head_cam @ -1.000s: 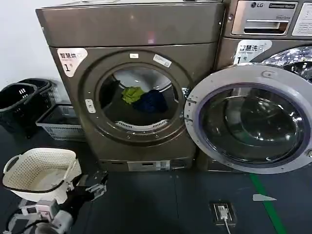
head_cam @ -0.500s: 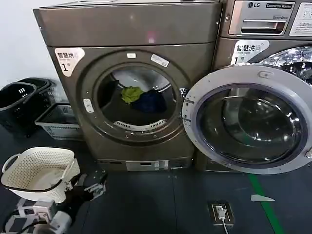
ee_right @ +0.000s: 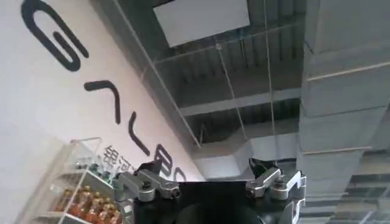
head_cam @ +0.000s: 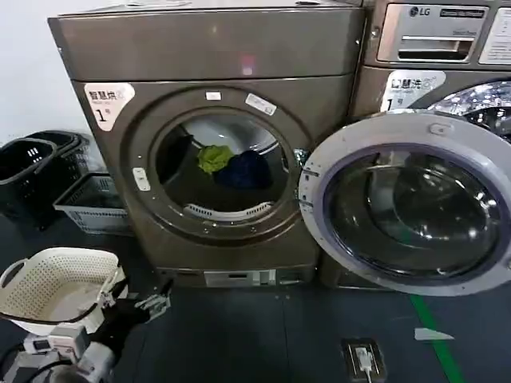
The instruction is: Grasp the clothes from the dryer.
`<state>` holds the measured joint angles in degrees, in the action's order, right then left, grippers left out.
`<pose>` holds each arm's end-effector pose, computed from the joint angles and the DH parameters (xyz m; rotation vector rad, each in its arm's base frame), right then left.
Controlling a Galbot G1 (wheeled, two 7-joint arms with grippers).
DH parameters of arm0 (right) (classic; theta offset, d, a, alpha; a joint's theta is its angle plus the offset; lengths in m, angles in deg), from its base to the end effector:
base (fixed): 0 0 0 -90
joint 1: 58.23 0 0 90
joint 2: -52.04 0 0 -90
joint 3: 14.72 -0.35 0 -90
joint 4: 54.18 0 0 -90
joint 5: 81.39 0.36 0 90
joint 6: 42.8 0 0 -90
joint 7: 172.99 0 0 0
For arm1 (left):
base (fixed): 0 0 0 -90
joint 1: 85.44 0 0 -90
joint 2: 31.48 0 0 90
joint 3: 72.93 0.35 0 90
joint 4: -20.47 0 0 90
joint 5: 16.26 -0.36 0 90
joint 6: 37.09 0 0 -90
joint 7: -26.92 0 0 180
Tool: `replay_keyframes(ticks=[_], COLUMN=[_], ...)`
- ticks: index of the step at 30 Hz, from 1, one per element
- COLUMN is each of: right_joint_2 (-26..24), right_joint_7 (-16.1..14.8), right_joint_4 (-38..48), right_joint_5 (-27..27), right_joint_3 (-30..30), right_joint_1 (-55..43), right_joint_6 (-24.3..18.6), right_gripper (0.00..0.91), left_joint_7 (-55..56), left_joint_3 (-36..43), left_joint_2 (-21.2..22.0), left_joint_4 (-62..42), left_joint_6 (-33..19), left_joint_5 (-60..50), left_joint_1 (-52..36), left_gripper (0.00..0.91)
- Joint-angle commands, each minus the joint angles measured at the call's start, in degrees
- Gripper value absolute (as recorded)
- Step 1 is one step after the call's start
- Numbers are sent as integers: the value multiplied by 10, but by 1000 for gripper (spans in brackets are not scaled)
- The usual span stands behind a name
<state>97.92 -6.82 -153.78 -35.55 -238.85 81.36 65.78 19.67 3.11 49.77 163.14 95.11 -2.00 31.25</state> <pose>-0.1837 -0.3848 0.1682 1.3115 2.0214 -0.7273 0.1646 0.0617 -0.1443 -0.1234 -2.8771 -0.0005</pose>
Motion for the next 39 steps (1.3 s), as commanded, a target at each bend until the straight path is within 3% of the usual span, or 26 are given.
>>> replay_keyframes(ticks=[1, 39], right_joint_2=[2, 3], right_joint_7=[0, -1], right_joint_4=[-2, -6], right_joint_5=[5, 10], right_joint_3=[-2, 7], right_joint_1=[2, -11], right_joint_6=[-2, -1], right_gripper=[907, 907], left_joint_7=[2, -4], left_joint_3=[18, 23], left_joint_2=[-1, -4], left_joint_4=[-4, -2], left_joint_6=[28, 28], left_joint_5=[1, -3], left_joint_1=[-5, -1], left_gripper=[907, 907])
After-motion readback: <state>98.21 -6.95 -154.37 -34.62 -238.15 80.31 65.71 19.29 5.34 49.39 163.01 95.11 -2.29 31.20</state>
